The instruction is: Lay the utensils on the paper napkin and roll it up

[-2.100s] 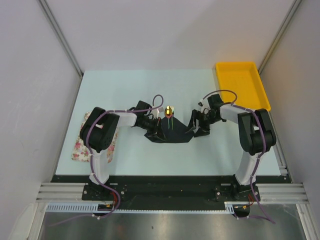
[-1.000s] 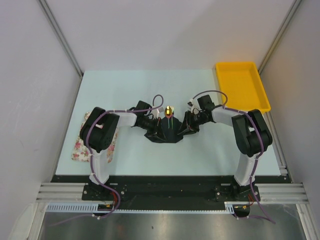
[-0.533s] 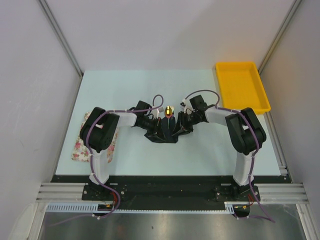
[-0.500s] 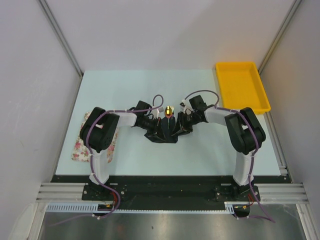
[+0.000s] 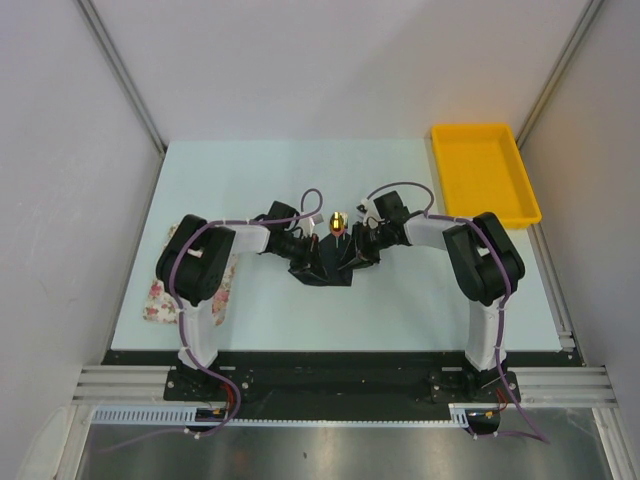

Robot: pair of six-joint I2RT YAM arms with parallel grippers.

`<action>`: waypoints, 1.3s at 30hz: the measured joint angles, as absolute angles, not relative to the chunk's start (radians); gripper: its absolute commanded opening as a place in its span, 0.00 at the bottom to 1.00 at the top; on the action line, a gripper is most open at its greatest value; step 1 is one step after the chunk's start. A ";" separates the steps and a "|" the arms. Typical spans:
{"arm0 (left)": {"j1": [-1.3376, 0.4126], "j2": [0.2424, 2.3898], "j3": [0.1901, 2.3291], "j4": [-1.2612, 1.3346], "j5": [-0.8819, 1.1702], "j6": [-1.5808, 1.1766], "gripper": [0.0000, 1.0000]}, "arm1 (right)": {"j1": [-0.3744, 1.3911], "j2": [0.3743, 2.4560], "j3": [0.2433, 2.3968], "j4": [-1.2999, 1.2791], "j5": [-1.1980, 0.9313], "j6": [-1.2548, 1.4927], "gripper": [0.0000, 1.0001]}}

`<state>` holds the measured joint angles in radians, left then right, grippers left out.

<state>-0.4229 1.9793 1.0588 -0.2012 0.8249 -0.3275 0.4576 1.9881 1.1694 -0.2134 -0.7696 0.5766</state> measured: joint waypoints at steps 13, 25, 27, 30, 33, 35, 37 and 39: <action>-0.407 1.970 1.053 -0.219 0.822 -0.313 0.05 | 0.479 1.988 1.169 -0.180 -0.770 0.604 0.18; -0.368 1.961 1.023 -0.196 0.864 -0.315 0.27 | 0.488 2.028 1.169 -0.123 -0.779 0.641 0.51; -0.333 1.943 0.999 -0.184 0.878 -0.321 0.31 | 0.488 2.037 1.169 -0.096 -0.791 0.662 0.56; -0.277 1.913 0.975 -0.165 0.882 -0.332 0.35 | 0.488 2.038 1.166 -0.054 -0.811 0.693 0.65; -0.237 1.884 0.968 -0.134 0.894 -0.349 0.37 | 0.488 2.038 1.162 -0.009 -0.822 0.718 0.64; -0.227 1.873 0.967 -0.111 0.900 -0.366 0.38 | 0.488 2.040 1.158 0.011 -0.826 0.733 0.59; -0.226 1.866 0.964 -0.072 0.913 -0.396 0.39 | 0.488 2.043 1.151 0.035 -0.828 0.747 0.49; -0.227 1.864 0.962 -0.032 0.928 -0.431 0.39 | 0.488 2.046 1.139 0.054 -0.829 0.762 0.40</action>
